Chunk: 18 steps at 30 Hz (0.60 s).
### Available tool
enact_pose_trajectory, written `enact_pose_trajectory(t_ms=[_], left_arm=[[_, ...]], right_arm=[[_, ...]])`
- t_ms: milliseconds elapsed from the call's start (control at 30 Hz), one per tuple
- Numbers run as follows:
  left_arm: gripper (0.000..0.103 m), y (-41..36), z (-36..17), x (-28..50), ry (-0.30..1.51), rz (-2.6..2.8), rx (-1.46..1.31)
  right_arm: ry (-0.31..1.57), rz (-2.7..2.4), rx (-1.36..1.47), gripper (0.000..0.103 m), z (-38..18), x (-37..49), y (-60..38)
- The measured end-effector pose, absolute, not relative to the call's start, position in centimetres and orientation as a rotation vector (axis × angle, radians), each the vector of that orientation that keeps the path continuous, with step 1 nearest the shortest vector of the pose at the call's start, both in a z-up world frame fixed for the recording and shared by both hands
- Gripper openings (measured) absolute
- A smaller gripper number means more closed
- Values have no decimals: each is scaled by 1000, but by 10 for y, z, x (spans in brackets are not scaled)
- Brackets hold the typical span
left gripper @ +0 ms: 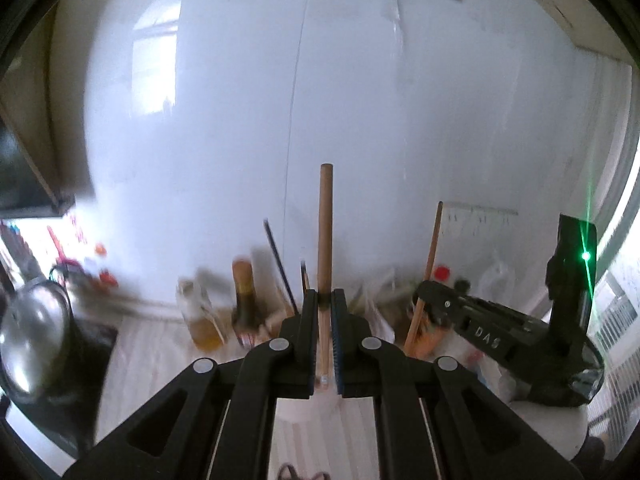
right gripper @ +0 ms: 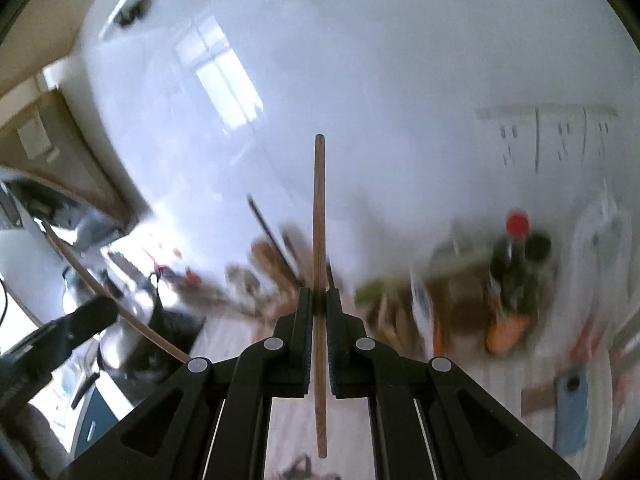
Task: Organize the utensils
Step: 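Lower both light chopsticks into the holder slots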
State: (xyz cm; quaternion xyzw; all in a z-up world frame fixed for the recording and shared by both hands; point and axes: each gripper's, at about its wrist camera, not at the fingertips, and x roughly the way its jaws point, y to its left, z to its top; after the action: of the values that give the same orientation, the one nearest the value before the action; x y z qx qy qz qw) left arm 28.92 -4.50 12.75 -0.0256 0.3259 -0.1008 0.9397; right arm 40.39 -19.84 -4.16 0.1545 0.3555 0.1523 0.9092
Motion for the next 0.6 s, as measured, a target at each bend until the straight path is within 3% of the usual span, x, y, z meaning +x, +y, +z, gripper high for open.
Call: enact_pose_trajectory(t_ms=[233,600], left_arm=[[4,-43,125,348,678,-157,-16],[4,-20,50,414,835,-115,-60]], right_arm=[[619,277,302,6,-13,455,-182],[504,258,196,6,-58,493,-133]])
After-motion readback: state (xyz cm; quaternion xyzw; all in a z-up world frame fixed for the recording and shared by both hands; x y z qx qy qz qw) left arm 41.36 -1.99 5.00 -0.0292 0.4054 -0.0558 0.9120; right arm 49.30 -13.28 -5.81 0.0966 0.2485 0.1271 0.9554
